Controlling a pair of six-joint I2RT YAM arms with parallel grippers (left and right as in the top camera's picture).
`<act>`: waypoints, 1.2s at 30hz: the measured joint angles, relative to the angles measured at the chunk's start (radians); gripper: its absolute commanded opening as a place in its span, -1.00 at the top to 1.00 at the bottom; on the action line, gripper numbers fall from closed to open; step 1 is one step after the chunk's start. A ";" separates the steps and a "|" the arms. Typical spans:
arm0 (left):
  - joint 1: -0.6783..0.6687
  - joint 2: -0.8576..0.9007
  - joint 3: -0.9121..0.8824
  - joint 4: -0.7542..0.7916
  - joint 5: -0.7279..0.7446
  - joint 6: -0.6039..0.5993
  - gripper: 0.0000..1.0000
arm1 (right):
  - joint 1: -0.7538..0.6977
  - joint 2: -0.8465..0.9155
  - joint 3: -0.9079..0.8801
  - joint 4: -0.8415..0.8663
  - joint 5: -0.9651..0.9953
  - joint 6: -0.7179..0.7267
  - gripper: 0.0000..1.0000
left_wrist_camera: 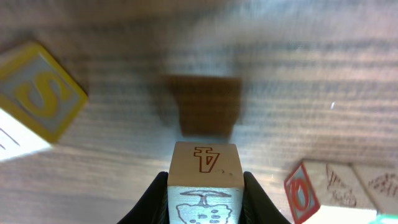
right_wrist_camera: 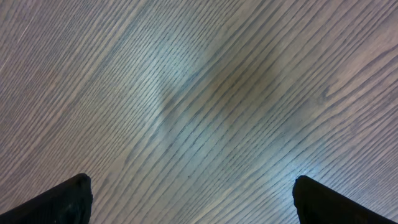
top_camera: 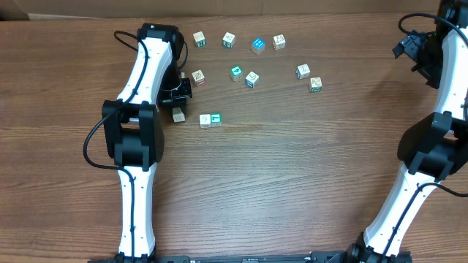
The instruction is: Form a horizontal line
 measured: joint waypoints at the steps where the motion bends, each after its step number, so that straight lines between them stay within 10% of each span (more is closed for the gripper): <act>1: -0.001 0.000 0.000 -0.014 0.005 0.000 0.74 | 0.000 0.000 0.000 0.000 0.000 0.000 -1.00; 36: -0.067 0.000 -0.001 -0.052 0.026 -0.001 0.42 | 0.000 0.000 0.000 0.000 0.000 0.000 -1.00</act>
